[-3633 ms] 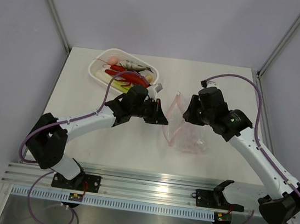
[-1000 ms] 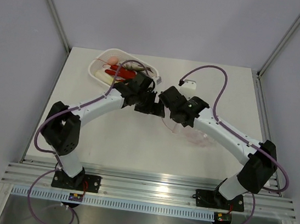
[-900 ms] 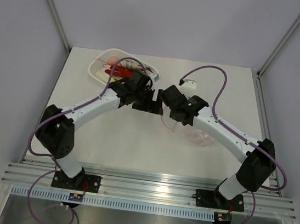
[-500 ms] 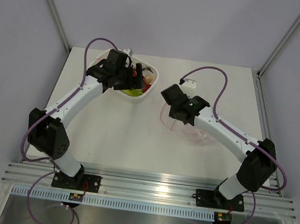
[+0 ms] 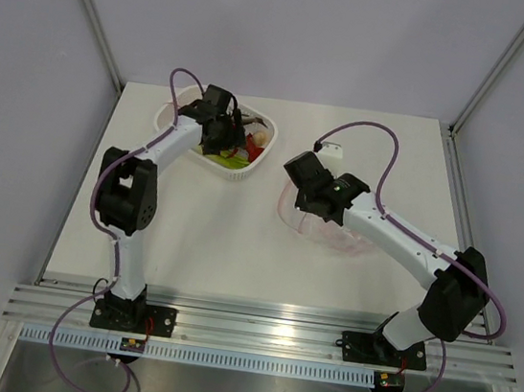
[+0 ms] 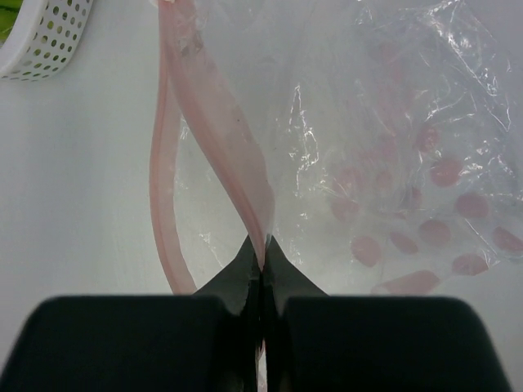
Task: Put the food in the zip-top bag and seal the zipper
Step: Adjust the bin at the center of the board.
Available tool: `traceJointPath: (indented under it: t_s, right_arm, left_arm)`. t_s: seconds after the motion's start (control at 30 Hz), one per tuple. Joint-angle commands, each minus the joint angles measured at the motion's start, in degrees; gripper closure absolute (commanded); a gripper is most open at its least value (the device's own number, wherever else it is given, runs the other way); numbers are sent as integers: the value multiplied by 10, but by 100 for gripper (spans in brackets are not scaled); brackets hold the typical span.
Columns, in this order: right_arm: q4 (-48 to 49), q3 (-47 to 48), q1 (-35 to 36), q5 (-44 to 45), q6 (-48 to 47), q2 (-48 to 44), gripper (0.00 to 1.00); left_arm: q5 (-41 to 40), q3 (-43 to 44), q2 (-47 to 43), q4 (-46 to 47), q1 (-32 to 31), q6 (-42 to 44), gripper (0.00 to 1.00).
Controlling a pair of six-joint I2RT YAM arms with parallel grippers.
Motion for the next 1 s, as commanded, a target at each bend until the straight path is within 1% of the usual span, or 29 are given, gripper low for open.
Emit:
traceJointPath:
  t_s: [0.0,0.13,0.2,0.27,0.37,0.5,0.6,0.63,0.67,0.7,0.73,0.77,0.8,0.87,0.93,0.97]
  right_arm:
    - [25,1,-3,-10,-8,-8,100]
    - [29,-7,-3,-15,-7,-11,100]
    - [30,-9,-3,-20,-6,-13,100]
    - [32,-11,-2,-25,-4,-14,100]
    - [39,-14,-3,-33,-3,-16,100]
    - [41,-14,-3,-40,-3,-13,100]
    - [39,-15,-3,-42,-1,-15,100]
    - [38,-17,-2,-42,-1,-16,100]
    - [36,-19,-3,-40,0,-21,100]
    - [34,-19,-2,-39,0,-23,100]
    - [31,-21,-3,-37,0,-26,100]
    - [30,-23,-3,-33,2,-27,100]
    - [29,-23,-2,-32,2,-31,100]
    - [28,-25,-2,-29,2,-33,100]
    - [24,-25,-2,-28,0,-31,100]
    - [22,-23,-3,-27,0,-30,100]
  left_arm:
    - [20,9,24,27,-2,6,23]
    - [5,-50,-3,22,-1,18,22]
    - [-47,-73,-18,-12,0,39,22]
    - [-70,-83,-27,-53,5,55,22]
    - [-95,-96,-56,-82,8,72,21]
    - [-73,-89,-102,-83,8,83,20]
    - [-63,-53,-110,-76,13,80,19]
    - [-65,-21,-105,-79,22,74,20]
    - [-60,0,-85,-89,35,62,24]
    - [-49,15,-75,-89,35,58,26]
    - [-35,25,-64,-86,52,54,27]
    - [-20,40,-46,-71,61,41,28]
    - [17,42,-35,-60,72,35,31]
    - [44,47,-10,-28,99,15,33]
    - [73,64,10,-21,120,9,40]
    - [88,72,23,-16,128,0,42]
